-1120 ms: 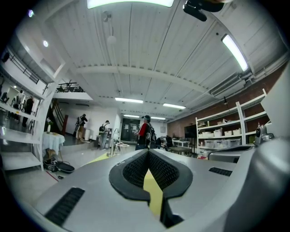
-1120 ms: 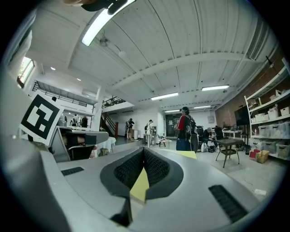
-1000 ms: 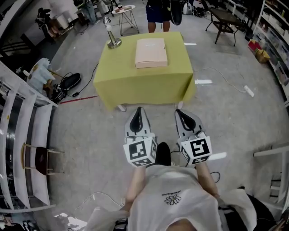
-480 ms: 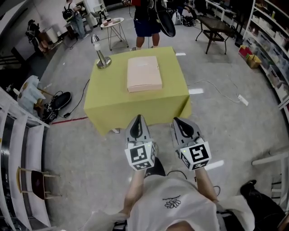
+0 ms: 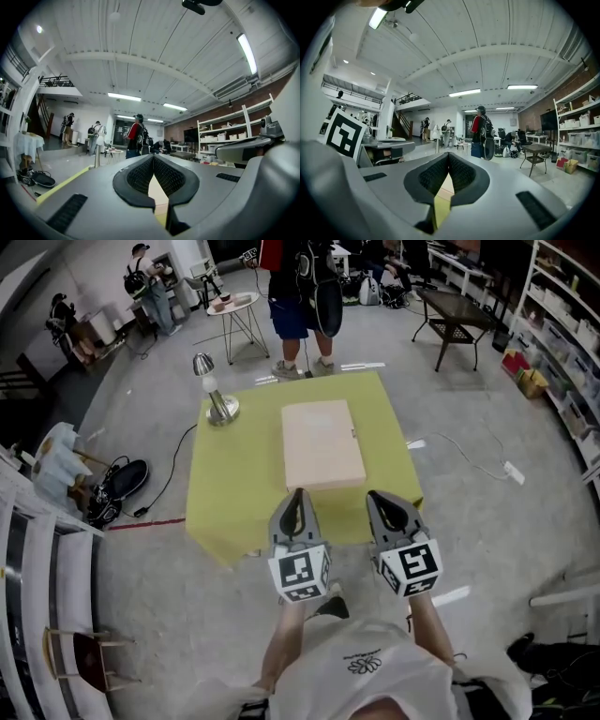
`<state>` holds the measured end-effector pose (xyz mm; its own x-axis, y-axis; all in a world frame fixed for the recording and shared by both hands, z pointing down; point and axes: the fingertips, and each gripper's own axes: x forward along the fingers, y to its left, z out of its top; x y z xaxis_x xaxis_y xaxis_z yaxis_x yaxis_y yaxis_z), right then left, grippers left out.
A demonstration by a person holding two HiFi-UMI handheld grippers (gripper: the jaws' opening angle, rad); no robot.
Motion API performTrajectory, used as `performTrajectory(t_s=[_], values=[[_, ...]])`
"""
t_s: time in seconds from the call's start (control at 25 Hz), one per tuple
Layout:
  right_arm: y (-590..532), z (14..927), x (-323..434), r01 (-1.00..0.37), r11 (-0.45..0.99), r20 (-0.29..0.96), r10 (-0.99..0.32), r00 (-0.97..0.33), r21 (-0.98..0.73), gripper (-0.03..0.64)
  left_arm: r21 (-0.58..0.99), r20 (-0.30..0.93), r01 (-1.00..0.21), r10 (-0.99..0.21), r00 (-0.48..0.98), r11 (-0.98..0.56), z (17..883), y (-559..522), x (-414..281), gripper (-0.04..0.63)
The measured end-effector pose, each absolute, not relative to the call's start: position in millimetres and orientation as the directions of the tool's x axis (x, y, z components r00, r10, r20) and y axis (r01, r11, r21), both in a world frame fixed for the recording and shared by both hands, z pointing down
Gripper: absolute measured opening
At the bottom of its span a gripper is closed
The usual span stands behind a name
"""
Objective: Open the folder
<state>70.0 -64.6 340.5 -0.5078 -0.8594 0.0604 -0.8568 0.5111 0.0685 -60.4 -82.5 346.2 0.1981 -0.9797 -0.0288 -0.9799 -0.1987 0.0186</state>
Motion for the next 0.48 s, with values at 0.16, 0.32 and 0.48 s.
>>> performTrajectory(t_s=[0.16, 0.32, 0.48], values=[[-108.0, 344.6, 47.0, -0.860, 0.508, 0.090, -0.860, -0.502, 0.048, 0.012, 0.024, -0.007, -0.975, -0.975, 0.223, -0.223, 345.0, -124.6, -82.4, 0.015], [-136.9, 348.3, 29.7, -0.856, 0.513, 0.102, -0.857, -0.506, 0.063, 0.012, 0.060, 0.001, -0.973, -0.975, 0.222, -0.222, 352.1, -152.6, -99.0, 0.015], [-152.3, 346.6, 20.7, -0.857, 0.510, 0.112, -0.859, -0.501, 0.076, 0.012, 0.102, 0.006, -0.969, -0.973, 0.229, -0.227, 356.3, -167.2, -105.3, 0.015]])
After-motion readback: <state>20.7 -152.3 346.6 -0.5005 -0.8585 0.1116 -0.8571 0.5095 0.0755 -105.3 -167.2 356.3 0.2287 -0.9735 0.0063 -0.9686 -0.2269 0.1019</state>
